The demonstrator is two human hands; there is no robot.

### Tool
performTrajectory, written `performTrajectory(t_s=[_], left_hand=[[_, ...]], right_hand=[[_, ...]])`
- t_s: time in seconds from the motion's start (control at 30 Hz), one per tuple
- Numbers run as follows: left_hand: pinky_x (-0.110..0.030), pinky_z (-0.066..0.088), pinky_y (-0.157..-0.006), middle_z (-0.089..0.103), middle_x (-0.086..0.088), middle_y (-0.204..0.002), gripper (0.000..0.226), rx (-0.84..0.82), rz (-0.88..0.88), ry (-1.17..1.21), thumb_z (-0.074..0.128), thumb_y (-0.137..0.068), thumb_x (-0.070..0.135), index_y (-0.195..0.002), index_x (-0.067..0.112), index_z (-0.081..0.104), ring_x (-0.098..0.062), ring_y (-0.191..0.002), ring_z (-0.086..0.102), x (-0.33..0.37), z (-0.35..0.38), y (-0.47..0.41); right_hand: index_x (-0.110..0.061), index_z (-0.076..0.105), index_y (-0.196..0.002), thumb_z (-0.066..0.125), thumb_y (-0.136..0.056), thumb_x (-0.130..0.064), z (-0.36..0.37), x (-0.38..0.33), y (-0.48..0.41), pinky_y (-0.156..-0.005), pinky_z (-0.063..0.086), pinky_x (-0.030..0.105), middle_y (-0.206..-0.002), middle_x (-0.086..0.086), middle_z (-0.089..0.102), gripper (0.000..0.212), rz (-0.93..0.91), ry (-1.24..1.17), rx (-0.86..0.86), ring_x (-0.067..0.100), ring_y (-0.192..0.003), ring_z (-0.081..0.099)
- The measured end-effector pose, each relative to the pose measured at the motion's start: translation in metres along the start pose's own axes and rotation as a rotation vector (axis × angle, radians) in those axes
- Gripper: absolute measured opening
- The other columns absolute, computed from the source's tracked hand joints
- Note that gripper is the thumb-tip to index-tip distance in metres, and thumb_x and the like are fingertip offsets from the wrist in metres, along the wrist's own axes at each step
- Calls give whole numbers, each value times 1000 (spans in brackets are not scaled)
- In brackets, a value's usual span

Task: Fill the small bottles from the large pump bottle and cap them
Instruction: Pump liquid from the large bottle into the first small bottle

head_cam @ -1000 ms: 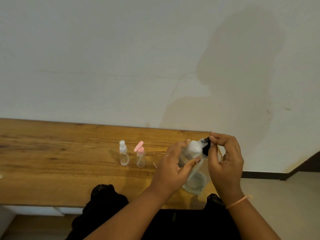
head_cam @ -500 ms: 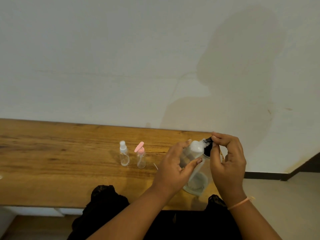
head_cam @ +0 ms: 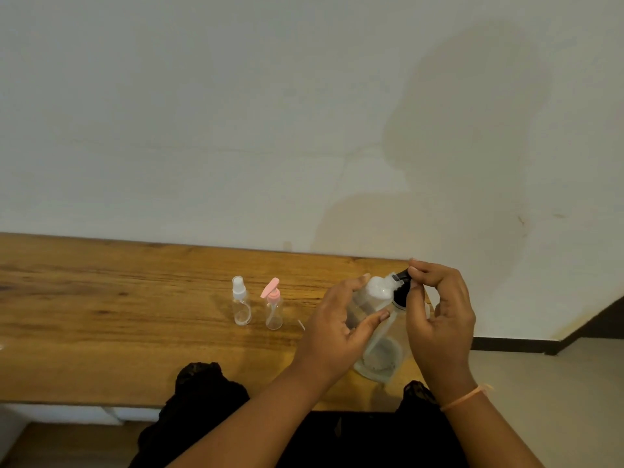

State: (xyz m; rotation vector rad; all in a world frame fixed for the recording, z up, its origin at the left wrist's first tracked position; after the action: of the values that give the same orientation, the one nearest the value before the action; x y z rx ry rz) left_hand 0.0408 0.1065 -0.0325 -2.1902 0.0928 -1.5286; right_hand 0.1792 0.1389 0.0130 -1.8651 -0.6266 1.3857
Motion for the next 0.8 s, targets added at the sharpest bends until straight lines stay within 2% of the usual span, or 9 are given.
performTrajectory(t_s=[0.1,0.23,0.4,0.5,0.6,0.73,0.8], left_hand=[[-5,43,-76,60,6,-116,40,-12,-5,-5,69,-83,37,-119,31,51,-5,-106,57,-3,1,-1],[-4,43,-79,60,6,-116,42,3,4,10,70,-83,34,-120,33,51,-3,-108,56,-1,1,1],[-6,43,-80,59,7,-116,45,23,33,8,66,-82,44,-123,32,50,-4,-107,57,1,2,1],[-5,43,-79,59,7,-116,43,31,31,8,63,-81,48,-120,38,48,-4,-107,56,2,2,-2],[-7,44,-79,60,7,-115,42,-1,3,-7,62,-81,49,-119,36,48,-8,-106,58,-3,4,-3],[-9,45,-82,60,9,-115,41,-12,6,-7,65,-83,45,-119,36,48,-4,-105,58,-3,3,0],[-16,48,-84,59,11,-115,43,-6,6,4,63,-82,48,-120,38,47,-4,-105,57,-2,3,1]], right_hand=[[-14,57,-92,46,-86,-11,-1,5,3,-85,45,10,-95,-5,56,13,12,0,-10,-6,-100,55],[-13,57,-93,46,-86,-11,-1,5,5,-86,46,13,-96,3,59,13,11,-12,-4,-4,-101,55],[-13,57,-93,47,-85,-9,-1,0,0,-84,46,13,-97,-6,57,14,-3,-12,12,-4,-98,55],[-13,57,-93,47,-85,-9,-1,0,-2,-83,45,11,-95,0,58,14,-7,1,9,-4,-98,55],[-13,58,-93,47,-85,-8,0,3,-1,-83,45,9,-94,4,59,14,1,2,-3,-6,-98,55],[-13,58,-94,48,-87,-9,-1,3,3,-86,46,14,-98,-8,57,13,7,-7,-11,-4,-101,56],[-12,58,-95,51,-87,-4,-2,1,4,-86,47,15,-101,-9,57,13,1,-11,-3,-2,-100,56]])
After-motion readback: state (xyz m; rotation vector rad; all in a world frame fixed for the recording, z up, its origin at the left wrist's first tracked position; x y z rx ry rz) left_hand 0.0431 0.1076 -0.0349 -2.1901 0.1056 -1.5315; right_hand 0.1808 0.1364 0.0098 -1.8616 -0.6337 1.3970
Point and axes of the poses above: each hand's wrist, its own y-axis away from the middle knuckle, its own z-axis out of the palm, x = y × z, the point moved 5 cm from there along -y, towards the middle knuckle
